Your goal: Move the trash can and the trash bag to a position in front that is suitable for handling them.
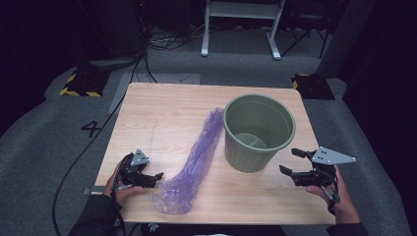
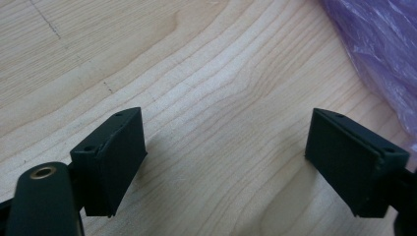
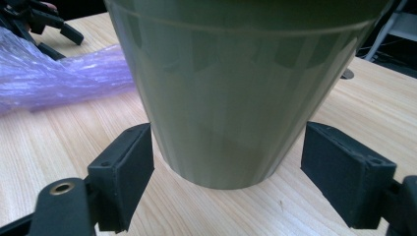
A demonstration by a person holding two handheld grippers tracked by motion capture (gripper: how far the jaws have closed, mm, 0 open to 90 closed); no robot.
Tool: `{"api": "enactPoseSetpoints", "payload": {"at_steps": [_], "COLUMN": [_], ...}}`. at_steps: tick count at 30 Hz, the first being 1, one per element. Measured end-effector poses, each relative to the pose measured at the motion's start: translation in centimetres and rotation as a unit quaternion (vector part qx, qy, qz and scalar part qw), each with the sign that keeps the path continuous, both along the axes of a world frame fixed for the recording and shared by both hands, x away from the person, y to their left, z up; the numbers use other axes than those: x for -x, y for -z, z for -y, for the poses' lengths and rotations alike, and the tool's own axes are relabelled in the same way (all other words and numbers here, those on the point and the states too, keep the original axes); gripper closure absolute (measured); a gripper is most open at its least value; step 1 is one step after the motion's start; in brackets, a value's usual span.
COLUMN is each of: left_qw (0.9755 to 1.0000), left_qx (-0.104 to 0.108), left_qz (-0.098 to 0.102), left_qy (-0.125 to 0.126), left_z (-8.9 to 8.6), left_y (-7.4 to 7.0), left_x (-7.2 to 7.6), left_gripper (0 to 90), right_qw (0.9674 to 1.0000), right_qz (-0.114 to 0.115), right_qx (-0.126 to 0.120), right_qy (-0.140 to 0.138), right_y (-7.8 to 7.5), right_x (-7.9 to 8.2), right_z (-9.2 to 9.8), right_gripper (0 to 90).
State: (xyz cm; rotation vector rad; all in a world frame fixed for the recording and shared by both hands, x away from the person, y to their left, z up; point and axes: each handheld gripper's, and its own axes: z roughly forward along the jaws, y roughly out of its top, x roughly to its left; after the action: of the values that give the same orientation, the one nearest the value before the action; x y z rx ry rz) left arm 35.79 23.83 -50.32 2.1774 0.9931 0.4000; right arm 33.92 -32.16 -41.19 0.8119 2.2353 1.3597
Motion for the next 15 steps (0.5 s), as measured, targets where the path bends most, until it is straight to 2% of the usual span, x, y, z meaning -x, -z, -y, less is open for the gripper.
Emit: {"api": "enactPoseSetpoints", "payload": {"at_steps": [3, 6, 8, 11, 12, 15], "left_qw": [1.0000, 0.9998, 0.9999, 0.9997, 0.9996, 0.9991], "left_qx": [-0.007, -0.017, -0.011, 0.009, 0.006, 0.016], "left_qz": [-0.003, 0.008, 0.009, 0.020, 0.024, 0.035], "left_qy": [-0.001, -0.001, 0.004, 0.009, 0.011, 0.021], "left_z": [0.1, 0.2, 0.3, 0.5, 0.6, 1.3], "left_y": [-0.2, -0.5, -0.8, -1.7, -2.1, -2.8], "left_x": [-0.1, 0.0, 0.1, 0.4, 0.5, 0.8], "left_gripper": [16.0, 16.7, 16.7, 19.1, 19.7, 20.9], "right_qw": [1.0000, 1.0000, 0.9999, 0.9999, 0.9999, 0.9998], "right_qz": [0.003, 0.007, 0.010, 0.014, 0.013, 0.010], "right_qx": [0.002, 0.002, 0.008, 0.006, 0.006, 0.011], "right_qy": [-0.001, -0.004, -0.006, -0.007, -0.007, -0.010], "right_y": [-0.3, -0.6, -0.8, -1.2, -1.2, -1.0], "right_x": [0.1, 0.2, 0.2, 0.3, 0.3, 0.2], "right_z": [-0.2, -0.4, -0.6, -0.8, -0.8, -1.0], "right_gripper": [19.8, 19.8, 19.8, 19.7, 19.7, 19.1]}}
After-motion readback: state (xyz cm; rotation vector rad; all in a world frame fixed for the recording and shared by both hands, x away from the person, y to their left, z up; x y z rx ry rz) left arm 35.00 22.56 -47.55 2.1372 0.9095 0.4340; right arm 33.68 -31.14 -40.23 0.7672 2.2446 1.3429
